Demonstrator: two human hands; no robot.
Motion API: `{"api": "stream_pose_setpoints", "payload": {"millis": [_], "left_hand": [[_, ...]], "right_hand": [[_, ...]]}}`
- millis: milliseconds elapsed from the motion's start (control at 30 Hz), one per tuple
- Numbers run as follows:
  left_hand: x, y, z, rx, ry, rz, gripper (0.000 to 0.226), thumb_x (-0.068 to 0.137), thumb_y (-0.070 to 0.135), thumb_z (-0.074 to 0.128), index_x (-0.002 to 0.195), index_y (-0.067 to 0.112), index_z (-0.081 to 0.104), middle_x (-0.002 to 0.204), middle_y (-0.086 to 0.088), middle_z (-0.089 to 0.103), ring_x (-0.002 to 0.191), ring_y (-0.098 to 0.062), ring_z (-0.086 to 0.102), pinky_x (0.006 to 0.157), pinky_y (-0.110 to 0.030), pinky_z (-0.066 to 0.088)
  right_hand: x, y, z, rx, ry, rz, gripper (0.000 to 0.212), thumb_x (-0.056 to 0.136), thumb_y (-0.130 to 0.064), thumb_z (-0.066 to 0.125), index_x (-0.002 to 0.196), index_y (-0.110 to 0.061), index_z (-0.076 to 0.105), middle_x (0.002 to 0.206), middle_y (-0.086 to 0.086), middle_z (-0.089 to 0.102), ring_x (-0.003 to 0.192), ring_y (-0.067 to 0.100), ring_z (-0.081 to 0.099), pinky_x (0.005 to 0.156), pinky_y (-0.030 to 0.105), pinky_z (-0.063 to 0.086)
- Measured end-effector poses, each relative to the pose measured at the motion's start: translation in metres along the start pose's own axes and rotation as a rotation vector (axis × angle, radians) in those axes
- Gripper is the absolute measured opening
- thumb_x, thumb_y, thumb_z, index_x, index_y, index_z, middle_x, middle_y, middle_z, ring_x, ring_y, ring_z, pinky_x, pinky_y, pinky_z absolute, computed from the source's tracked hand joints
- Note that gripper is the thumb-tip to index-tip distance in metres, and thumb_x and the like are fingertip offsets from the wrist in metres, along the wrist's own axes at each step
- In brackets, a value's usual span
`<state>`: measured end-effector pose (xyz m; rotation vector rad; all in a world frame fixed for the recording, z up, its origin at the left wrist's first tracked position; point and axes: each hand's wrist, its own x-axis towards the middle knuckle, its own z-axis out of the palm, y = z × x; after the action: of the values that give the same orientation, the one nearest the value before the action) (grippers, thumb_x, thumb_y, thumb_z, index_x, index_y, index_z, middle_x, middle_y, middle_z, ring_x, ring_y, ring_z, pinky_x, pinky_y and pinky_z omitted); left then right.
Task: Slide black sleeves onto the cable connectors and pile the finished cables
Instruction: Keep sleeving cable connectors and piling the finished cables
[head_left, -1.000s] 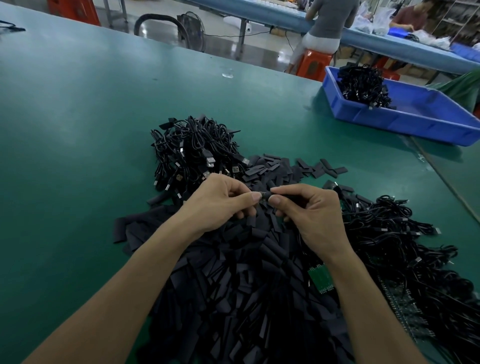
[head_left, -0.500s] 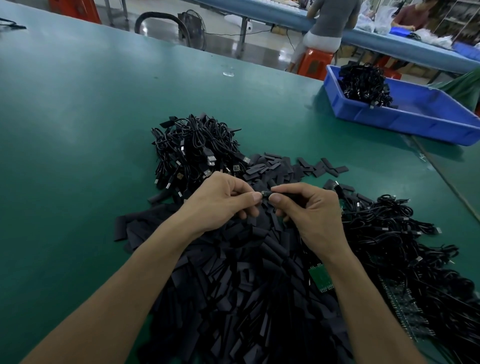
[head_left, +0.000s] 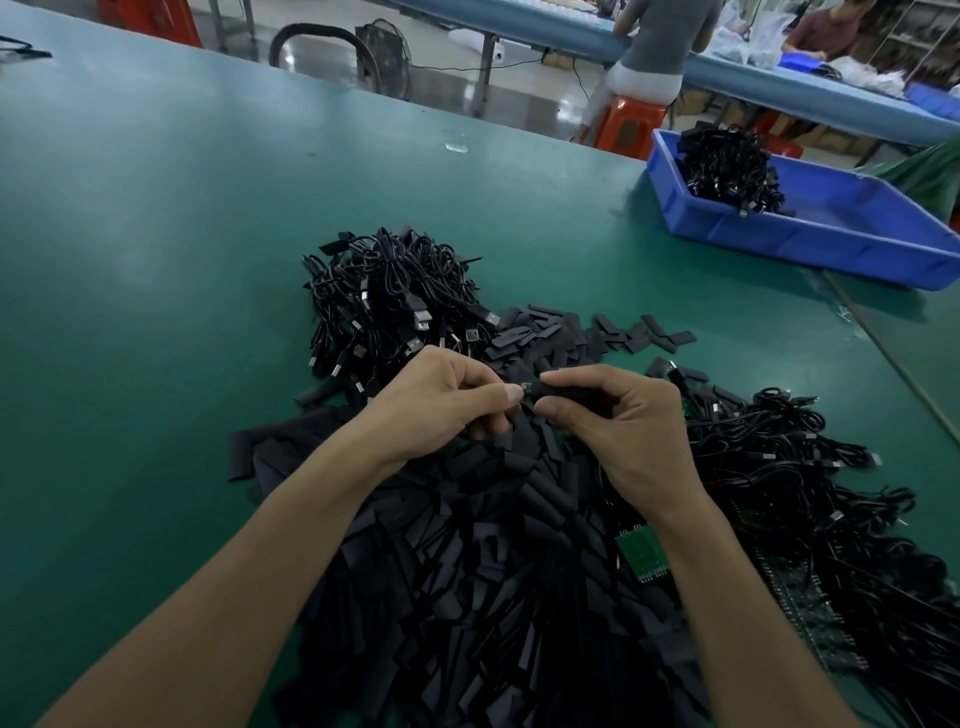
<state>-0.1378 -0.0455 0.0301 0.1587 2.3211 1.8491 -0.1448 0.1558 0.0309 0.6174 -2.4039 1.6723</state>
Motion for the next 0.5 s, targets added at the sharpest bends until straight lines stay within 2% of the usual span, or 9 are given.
{"api": "stream_pose_setpoints", "payload": {"millis": [133, 300, 500], "left_hand": [[0.000, 0.001, 0.000, -0.019, -0.019, 0.006, 0.026, 0.095, 0.025, 0.067, 0.073, 0.013, 0.074, 0.056, 0.005, 0.064, 0.051, -0.002, 0.054, 0.053, -0.011, 0.043], [0.000, 0.000, -0.005, -0.019, -0.047, -0.008, 0.028, 0.094, 0.028, 0.068, 0.069, 0.016, 0.075, 0.052, 0.007, 0.057, 0.049, -0.004, 0.047, 0.050, -0.013, 0.039], [0.000, -0.003, -0.007, 0.016, -0.040, -0.015, 0.027, 0.091, 0.032, 0.071, 0.072, 0.013, 0.075, 0.053, 0.007, 0.052, 0.054, -0.011, 0.041, 0.050, -0.016, 0.032]], "right_hand": [[0.000, 0.000, -0.003, 0.028, 0.005, -0.018, 0.026, 0.072, -0.023, 0.082, 0.098, -0.025, 0.077, 0.090, -0.009, 0.077, 0.082, 0.010, 0.073, 0.075, 0.018, 0.056], [-0.003, 0.000, 0.004, 0.159, 0.034, 0.006, 0.019, 0.075, -0.019, 0.079, 0.094, -0.020, 0.077, 0.076, 0.001, 0.076, 0.065, 0.016, 0.072, 0.066, 0.020, 0.057], [-0.009, 0.006, 0.014, 0.227, 0.095, 0.025, 0.010, 0.078, -0.015, 0.077, 0.089, -0.016, 0.076, 0.069, 0.008, 0.073, 0.057, 0.017, 0.068, 0.059, 0.021, 0.055]]}}
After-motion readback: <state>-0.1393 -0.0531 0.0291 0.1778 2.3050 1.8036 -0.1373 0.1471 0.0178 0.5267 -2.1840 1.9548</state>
